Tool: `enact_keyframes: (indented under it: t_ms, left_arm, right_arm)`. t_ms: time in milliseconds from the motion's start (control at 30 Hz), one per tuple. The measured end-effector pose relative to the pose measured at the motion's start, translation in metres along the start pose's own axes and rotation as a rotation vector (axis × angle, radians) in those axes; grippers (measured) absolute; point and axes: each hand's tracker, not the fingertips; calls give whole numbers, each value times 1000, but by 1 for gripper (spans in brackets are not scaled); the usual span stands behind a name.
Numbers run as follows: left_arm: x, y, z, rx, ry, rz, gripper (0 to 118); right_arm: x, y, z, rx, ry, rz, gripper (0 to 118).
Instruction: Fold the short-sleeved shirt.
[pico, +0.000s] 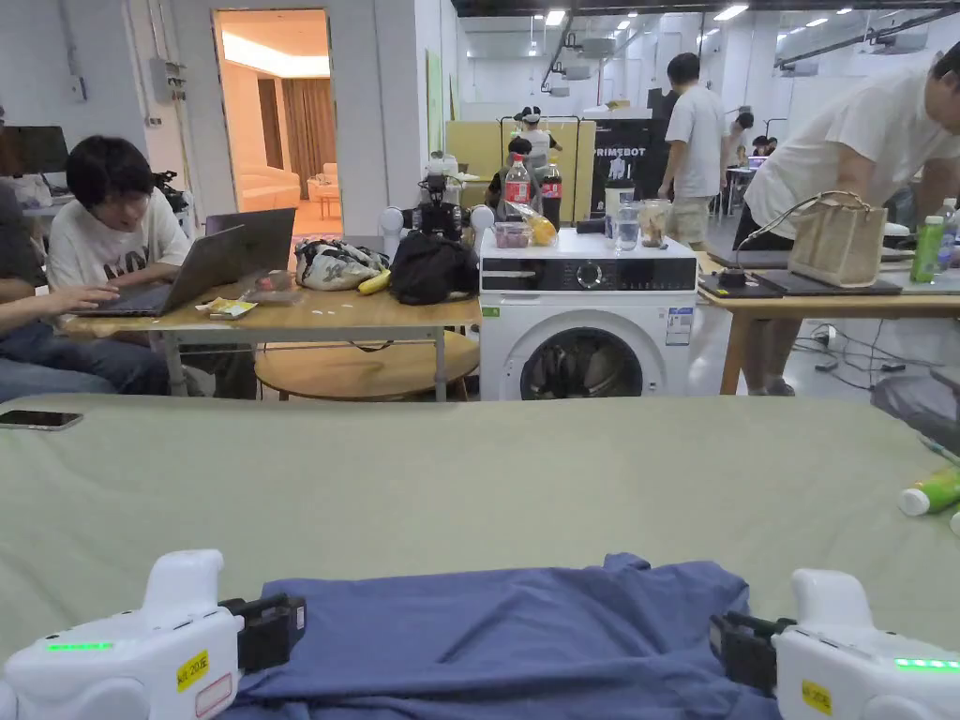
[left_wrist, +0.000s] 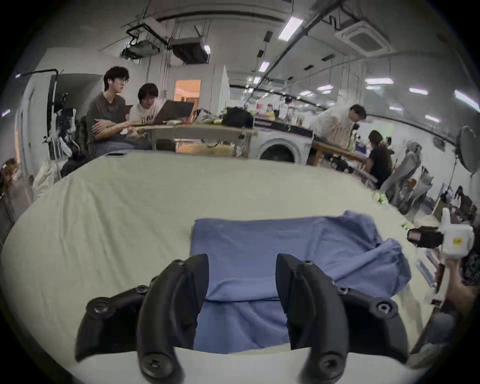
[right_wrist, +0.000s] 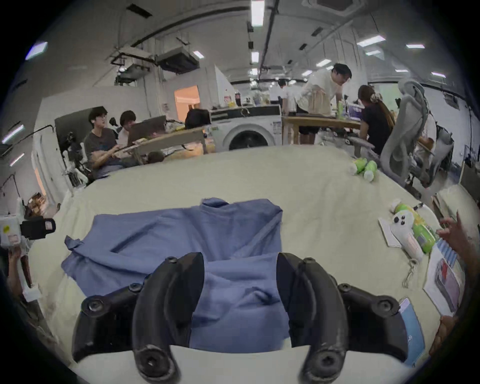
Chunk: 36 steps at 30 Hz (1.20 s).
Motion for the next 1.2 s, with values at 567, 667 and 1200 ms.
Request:
enact_keyframes:
  t_ms: [567, 667, 1200]
  left_arm:
    - [6, -27, 96, 39, -59, -28, 0]
    - [-10, -22, 93, 18, -63, 43, 0]
    - [-53, -56, -64, -388, 67, 149, 54]
  right_arm:
    - [-37, -31, 90, 69, 37, 130, 0]
    - [-33, -29, 94, 63, 70, 101, 0]
    - [17, -35, 90, -42, 81, 39, 0]
